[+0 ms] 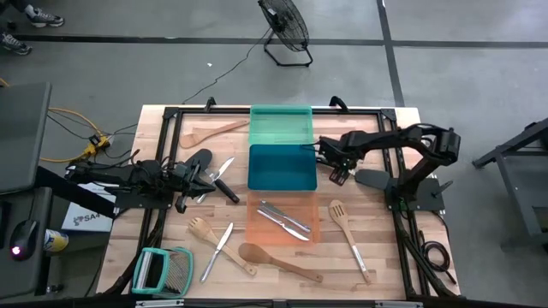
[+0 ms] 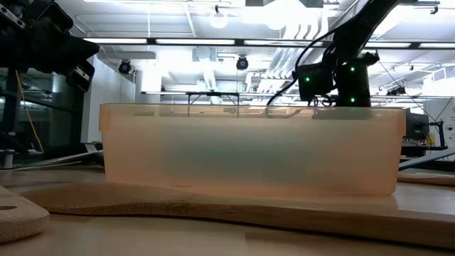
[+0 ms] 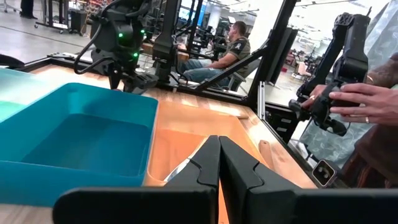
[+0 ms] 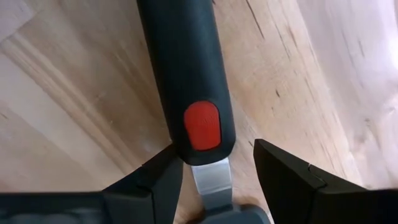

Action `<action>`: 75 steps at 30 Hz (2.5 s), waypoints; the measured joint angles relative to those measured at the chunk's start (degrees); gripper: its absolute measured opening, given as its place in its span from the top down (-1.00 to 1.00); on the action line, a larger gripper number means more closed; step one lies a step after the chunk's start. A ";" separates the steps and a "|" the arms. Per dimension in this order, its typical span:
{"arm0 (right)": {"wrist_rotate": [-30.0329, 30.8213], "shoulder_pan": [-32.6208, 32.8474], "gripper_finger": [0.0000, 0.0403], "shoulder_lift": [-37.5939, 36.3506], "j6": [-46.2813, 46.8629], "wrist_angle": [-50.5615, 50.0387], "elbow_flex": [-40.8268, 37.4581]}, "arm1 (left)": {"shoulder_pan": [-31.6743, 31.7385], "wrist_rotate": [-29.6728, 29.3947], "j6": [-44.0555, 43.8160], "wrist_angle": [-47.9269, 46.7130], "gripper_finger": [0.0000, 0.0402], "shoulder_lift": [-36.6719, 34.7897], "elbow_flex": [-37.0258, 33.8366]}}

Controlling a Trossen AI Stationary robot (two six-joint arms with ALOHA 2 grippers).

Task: Pick & Place Kitchen Items
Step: Put the black spatula into the blue bin

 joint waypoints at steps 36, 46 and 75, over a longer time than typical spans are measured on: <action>-3.14 -2.81 0.69 -10.45 4.32 -2.32 -0.04 | 0.00 0.00 0.00 -0.02 1.00 -0.01 0.00; -13.90 -2.79 0.69 -23.12 2.61 2.44 -0.04 | -0.02 0.00 0.00 -0.02 1.00 0.00 0.00; -24.85 4.07 0.69 -29.90 -3.61 65.78 -0.02 | -0.01 0.00 0.00 -0.02 1.00 0.00 0.00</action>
